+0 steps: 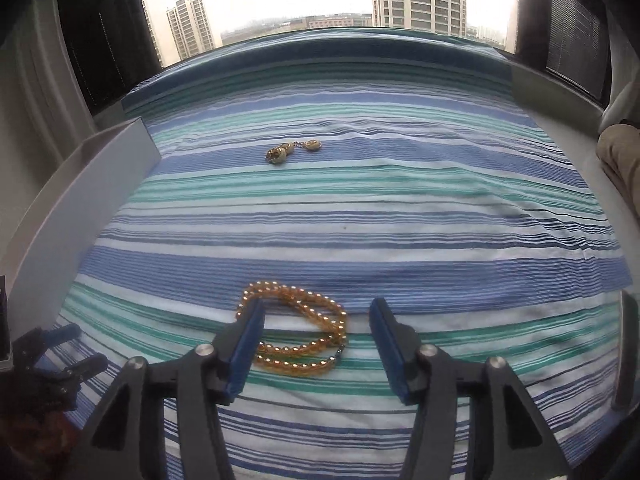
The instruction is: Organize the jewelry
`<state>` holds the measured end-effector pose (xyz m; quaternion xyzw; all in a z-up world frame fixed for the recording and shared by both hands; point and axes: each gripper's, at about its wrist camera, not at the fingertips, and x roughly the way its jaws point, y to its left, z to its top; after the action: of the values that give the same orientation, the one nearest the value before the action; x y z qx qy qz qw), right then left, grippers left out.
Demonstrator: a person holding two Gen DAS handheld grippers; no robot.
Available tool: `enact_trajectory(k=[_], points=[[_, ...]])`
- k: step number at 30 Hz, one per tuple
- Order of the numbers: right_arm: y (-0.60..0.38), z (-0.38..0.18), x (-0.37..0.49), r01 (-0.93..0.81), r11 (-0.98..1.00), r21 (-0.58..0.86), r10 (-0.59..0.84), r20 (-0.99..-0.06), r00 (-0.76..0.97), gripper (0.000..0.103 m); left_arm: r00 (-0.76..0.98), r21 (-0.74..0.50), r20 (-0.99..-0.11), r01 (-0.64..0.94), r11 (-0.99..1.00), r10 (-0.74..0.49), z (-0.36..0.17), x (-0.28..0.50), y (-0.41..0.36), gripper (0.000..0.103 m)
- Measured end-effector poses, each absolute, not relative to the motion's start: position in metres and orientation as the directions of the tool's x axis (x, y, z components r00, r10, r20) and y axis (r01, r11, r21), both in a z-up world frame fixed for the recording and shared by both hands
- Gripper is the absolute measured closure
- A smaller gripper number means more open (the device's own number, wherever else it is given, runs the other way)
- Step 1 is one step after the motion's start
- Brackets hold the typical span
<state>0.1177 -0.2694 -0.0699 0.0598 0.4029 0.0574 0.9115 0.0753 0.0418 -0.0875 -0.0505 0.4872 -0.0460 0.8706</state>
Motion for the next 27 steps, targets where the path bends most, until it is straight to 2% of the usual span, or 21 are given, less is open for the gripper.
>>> enact_trajectory(k=[5, 13, 19, 27], points=[[-0.257, -0.071, 0.089, -0.065, 0.980, 0.190, 0.183, -0.712, 0.678, 0.047, 0.519, -0.101, -0.848, 0.031, 0.994, -0.102, -0.086, 0.075, 0.042, 0.007], [-0.249, -0.068, 0.060, -0.083, 0.989, 0.124, 0.146, -0.687, 0.712, 0.047, 0.563, -0.060, -0.823, 0.035, 0.998, -0.069, -0.049, 0.082, 0.044, 0.007], [-0.264, -0.066, 0.049, -0.042, 0.989, 0.144, 0.126, -0.651, 0.749, 0.047, 0.582, -0.100, -0.802, 0.090, 0.991, -0.134, -0.013, 0.097, 0.029, 0.007], [-0.274, -0.079, 0.038, -0.034, 0.981, 0.189, 0.151, -0.652, 0.743, 0.047, 0.588, -0.135, -0.789, 0.120, 0.983, -0.181, 0.015, 0.118, 0.015, 0.007]])
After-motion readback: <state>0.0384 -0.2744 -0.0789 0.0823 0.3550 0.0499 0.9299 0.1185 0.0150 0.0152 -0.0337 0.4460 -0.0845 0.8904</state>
